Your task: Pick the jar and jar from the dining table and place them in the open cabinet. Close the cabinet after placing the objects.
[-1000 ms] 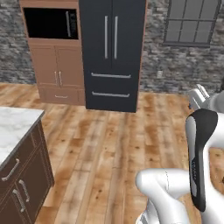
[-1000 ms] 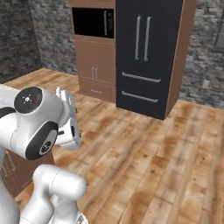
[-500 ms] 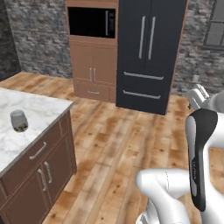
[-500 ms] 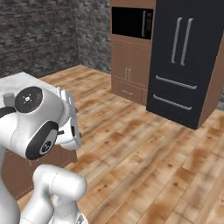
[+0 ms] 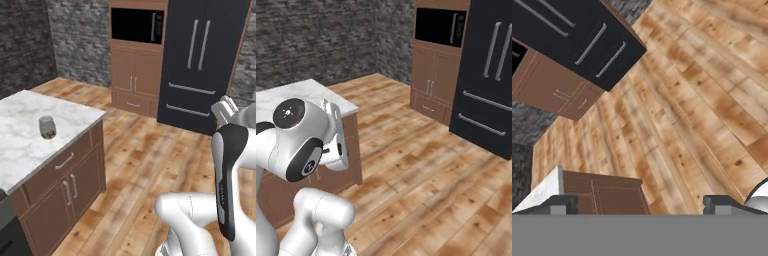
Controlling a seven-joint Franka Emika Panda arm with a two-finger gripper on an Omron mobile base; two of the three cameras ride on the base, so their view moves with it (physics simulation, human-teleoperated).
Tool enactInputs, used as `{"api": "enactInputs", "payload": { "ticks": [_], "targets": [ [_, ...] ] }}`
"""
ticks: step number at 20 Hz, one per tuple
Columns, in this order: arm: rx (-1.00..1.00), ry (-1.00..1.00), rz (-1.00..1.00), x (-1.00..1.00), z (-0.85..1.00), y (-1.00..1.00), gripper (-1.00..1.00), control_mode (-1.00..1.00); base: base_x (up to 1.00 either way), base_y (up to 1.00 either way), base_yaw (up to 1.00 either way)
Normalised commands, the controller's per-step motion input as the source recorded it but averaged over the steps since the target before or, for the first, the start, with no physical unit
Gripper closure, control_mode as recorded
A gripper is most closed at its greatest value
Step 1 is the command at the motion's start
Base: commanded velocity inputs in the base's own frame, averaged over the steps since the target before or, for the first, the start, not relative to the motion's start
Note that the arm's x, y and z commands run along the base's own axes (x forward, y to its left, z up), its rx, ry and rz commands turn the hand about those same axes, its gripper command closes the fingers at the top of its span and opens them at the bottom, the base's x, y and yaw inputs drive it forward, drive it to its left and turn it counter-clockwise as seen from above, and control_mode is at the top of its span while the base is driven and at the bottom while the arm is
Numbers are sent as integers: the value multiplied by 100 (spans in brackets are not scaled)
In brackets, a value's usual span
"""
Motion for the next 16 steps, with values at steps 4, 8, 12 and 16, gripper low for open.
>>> {"api": "enactInputs", "payload": {
  "ticks": [4,8,12,16],
  "targets": [
    [0,0,0,0,0,0,-100,100,17,0,27],
    [0,0,0,0,0,0,-100,100,27,0,25],
    [0,0,0,0,0,0,-100,100,27,0,26],
    [0,0,0,0,0,0,-100,100,33,0,26]
  ]
}}
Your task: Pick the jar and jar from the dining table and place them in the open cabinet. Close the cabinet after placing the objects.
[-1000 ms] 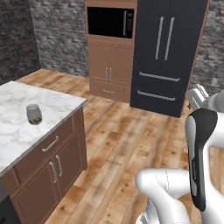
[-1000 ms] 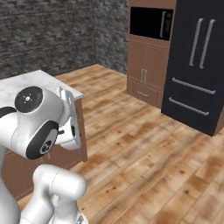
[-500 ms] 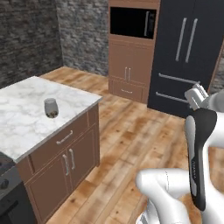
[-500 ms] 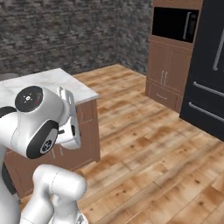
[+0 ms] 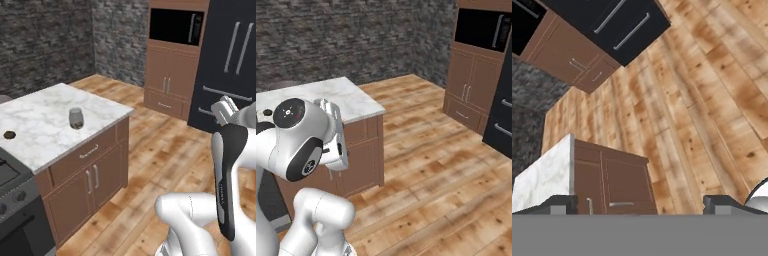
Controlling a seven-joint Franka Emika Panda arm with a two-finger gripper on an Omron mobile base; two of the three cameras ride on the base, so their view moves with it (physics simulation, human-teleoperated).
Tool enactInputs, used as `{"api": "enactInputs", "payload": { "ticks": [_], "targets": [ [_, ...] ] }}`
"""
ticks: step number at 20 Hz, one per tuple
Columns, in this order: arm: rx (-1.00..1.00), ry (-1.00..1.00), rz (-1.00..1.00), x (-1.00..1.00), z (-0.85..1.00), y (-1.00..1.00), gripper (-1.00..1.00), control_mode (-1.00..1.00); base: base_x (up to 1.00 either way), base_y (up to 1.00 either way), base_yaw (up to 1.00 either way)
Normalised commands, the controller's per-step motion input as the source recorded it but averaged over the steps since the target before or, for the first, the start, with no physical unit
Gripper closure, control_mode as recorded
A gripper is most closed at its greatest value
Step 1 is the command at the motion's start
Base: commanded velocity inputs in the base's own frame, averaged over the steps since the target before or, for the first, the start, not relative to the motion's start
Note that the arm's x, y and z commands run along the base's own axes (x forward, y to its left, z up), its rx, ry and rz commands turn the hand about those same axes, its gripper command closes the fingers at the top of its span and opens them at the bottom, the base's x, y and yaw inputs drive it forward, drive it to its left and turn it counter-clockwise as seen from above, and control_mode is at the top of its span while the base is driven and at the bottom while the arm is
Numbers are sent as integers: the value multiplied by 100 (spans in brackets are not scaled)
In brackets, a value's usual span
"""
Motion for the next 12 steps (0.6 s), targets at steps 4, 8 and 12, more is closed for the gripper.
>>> {"api": "enactInputs", "payload": {
  "ticks": [4,8,12],
  "targets": [
    [0,0,0,0,0,0,-100,100,41,0,26],
    [0,0,0,0,0,0,-100,100,45,0,26],
    [0,0,0,0,0,0,-100,100,44,0,27]
  ]
}}
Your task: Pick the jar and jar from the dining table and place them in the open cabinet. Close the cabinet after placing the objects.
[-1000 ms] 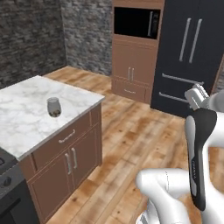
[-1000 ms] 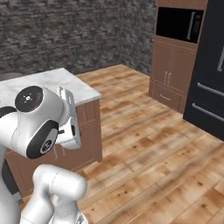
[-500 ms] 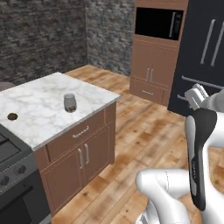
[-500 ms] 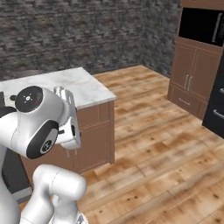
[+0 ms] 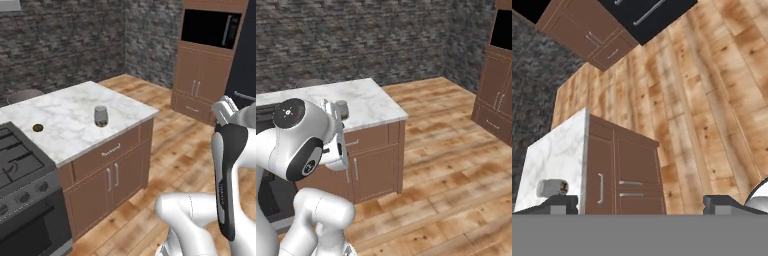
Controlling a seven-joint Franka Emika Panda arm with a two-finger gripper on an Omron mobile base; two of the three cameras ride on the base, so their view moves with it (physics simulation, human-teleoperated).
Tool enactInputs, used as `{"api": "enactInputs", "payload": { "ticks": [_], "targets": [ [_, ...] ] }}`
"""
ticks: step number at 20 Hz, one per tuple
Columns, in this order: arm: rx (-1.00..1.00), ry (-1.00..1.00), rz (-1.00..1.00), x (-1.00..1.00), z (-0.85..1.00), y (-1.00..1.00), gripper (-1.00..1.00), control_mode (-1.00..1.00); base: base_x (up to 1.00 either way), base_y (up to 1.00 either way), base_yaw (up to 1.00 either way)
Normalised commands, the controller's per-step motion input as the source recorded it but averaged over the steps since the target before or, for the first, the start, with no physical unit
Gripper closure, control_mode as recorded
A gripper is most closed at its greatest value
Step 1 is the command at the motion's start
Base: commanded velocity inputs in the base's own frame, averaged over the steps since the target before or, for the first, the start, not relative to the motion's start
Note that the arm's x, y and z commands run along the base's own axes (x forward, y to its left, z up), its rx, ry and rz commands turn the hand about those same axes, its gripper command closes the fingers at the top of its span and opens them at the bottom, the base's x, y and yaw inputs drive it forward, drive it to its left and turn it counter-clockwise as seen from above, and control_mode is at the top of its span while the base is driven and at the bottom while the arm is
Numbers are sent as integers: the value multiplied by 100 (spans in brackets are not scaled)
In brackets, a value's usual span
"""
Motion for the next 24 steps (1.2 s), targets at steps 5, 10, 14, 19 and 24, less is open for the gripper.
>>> {"api": "enactInputs", "payload": {
  "ticks": [5,10,14,19,24],
  "targets": [
    [0,0,0,0,0,0,-100,100,44,0,27],
    [0,0,0,0,0,0,-100,100,44,0,26],
    [0,0,0,0,0,0,-100,100,45,-5,24],
    [0,0,0,0,0,0,-100,100,40,-19,22],
    [0,0,0,0,0,0,-100,100,35,-29,23]
  ]
}}
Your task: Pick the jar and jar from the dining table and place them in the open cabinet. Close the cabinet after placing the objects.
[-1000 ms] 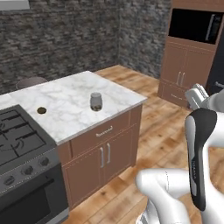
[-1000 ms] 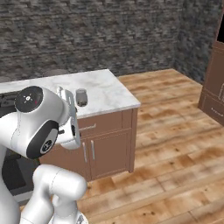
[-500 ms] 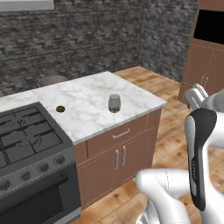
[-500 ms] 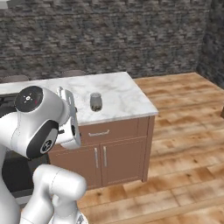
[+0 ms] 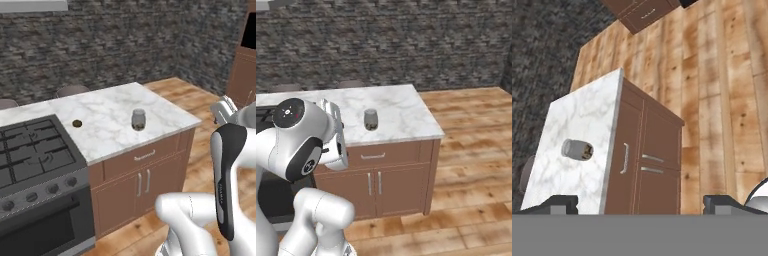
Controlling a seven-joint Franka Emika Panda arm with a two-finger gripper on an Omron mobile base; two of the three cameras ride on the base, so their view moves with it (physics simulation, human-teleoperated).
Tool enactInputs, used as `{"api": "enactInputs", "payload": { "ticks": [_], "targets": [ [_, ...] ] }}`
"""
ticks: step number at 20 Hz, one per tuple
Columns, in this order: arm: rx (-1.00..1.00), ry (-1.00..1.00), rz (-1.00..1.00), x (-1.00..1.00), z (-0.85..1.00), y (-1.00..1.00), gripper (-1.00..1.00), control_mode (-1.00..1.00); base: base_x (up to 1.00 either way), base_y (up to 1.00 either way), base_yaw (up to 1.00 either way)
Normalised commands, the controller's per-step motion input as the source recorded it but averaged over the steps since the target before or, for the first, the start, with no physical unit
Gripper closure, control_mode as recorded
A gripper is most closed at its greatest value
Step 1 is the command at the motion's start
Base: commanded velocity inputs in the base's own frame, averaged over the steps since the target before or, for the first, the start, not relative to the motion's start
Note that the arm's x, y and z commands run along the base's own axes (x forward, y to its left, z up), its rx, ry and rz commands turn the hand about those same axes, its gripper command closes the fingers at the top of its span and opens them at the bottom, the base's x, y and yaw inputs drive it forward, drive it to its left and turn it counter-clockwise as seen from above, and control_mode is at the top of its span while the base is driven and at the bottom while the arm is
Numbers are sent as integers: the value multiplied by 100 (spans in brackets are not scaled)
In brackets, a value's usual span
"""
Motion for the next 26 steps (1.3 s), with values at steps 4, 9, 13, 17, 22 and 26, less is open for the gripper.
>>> {"api": "enactInputs", "payload": {
  "ticks": [4,9,13,17,22,26],
  "targets": [
    [0,0,0,0,0,0,-100,100,39,-34,23],
    [0,0,0,0,0,0,-100,100,50,-26,23],
    [0,0,0,0,0,0,-100,100,48,-16,23],
    [0,0,0,0,0,0,-100,100,47,-13,22],
    [0,0,0,0,0,0,-100,100,44,-17,22],
    [0,0,0,0,0,0,-100,100,39,-23,21]
  ]
}}
